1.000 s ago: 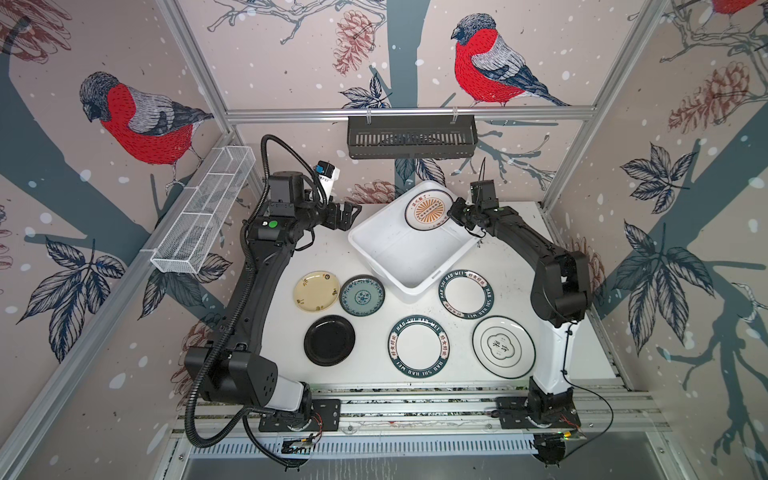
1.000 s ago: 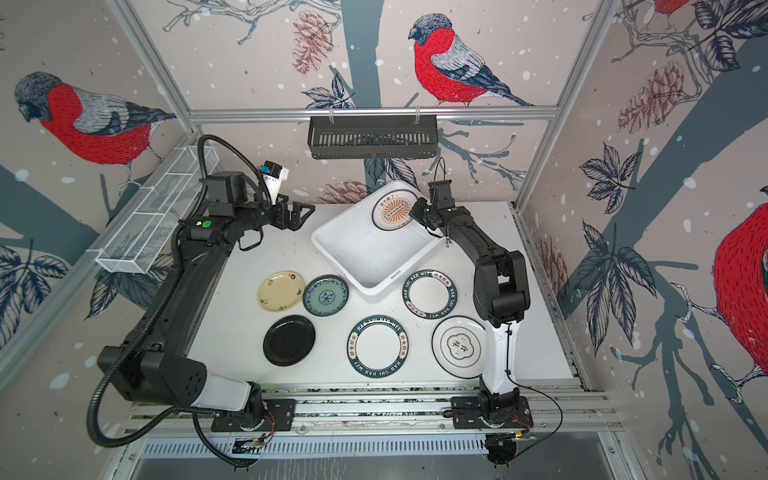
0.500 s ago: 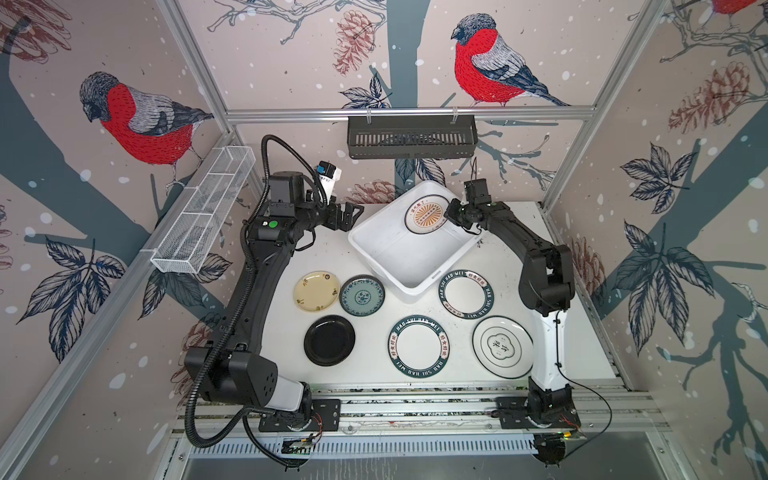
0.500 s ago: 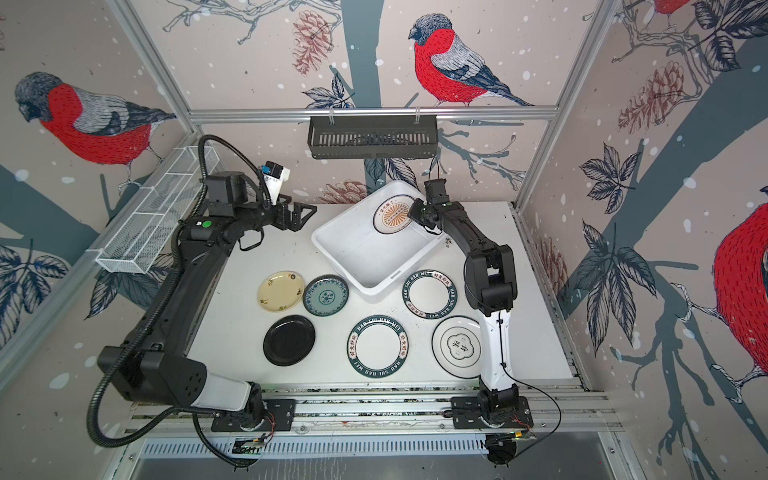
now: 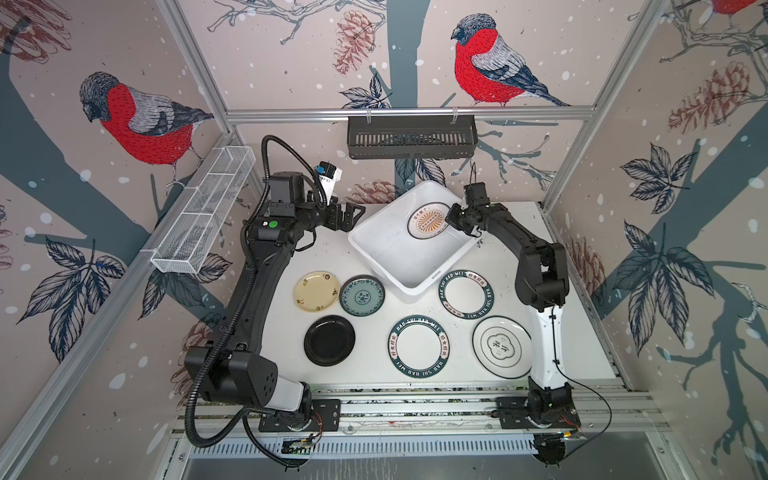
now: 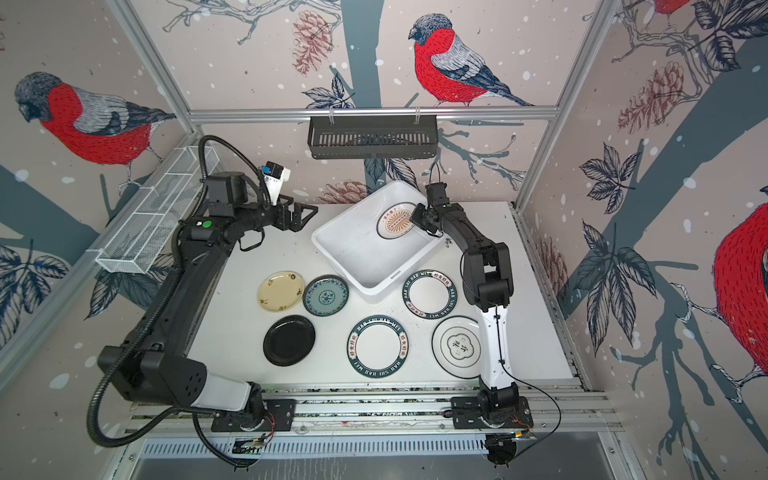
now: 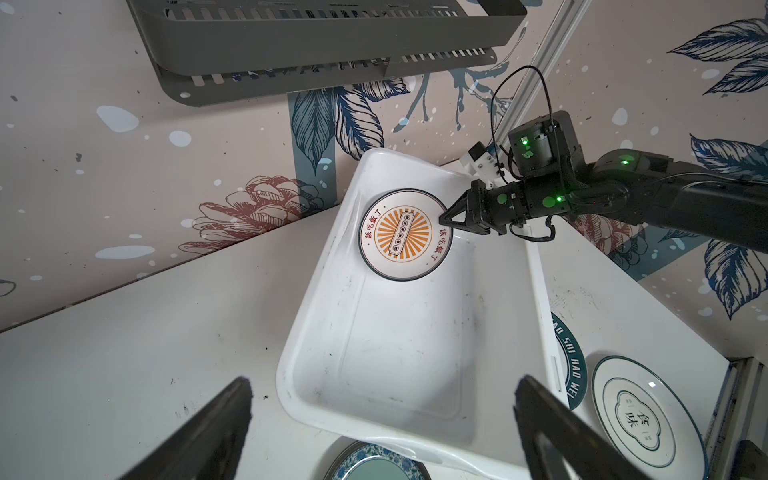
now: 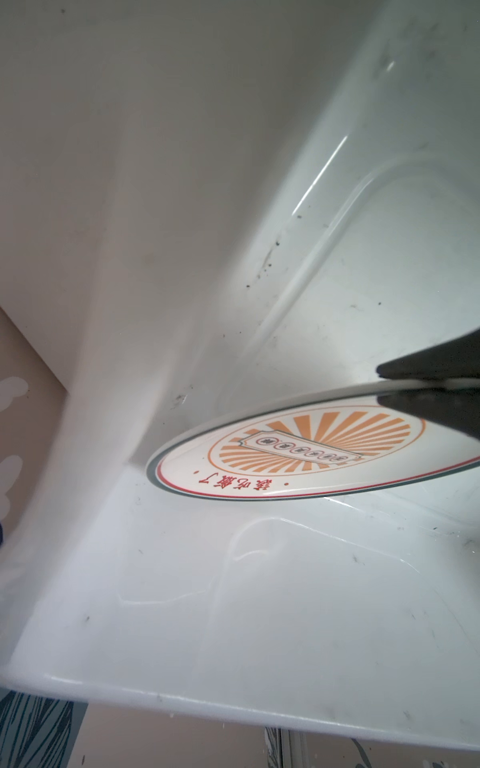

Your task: Place the plates into the plastic bin on the countertop

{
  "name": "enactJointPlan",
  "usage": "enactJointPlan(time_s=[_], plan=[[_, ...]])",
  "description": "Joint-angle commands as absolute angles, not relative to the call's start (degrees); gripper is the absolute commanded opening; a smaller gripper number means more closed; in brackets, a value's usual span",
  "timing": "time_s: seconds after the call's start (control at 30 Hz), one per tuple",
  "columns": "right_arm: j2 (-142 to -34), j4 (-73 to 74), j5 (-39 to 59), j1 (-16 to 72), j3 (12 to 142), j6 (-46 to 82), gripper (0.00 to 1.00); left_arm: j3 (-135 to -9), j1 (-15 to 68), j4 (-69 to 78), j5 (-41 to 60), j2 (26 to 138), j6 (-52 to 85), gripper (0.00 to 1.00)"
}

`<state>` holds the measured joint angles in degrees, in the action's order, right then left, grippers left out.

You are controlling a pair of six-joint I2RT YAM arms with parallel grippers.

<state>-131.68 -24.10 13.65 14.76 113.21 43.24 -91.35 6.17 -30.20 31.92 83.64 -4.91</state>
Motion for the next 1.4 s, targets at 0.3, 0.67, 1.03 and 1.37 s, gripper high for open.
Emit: enactJointPlan(time_s=[0.3, 0.67, 1.03, 1.37], plan=[[-133.61, -22.57, 16.22, 14.24, 114.36, 42.8, 0.02, -91.31, 6.24, -29.18, 33.1, 83.58, -5.1, 0.97], [-133.9, -22.68, 17.23, 14.65, 114.07, 41.53, 0.03, -91.05, 6.24, -29.18, 33.36, 83.5, -5.45, 0.98], [-132.96, -22.24, 17.59, 15.01, 113.72, 40.71, 0.03, -90.75, 6.24, -29.09, 33.72, 83.41, -5.62, 0.98], [-131.88, -22.06, 18.59, 15.91, 113.18, 40.32, 0.03, -90.63, 6.2, -28.93, 34.08, 83.5, -5.28, 0.98]])
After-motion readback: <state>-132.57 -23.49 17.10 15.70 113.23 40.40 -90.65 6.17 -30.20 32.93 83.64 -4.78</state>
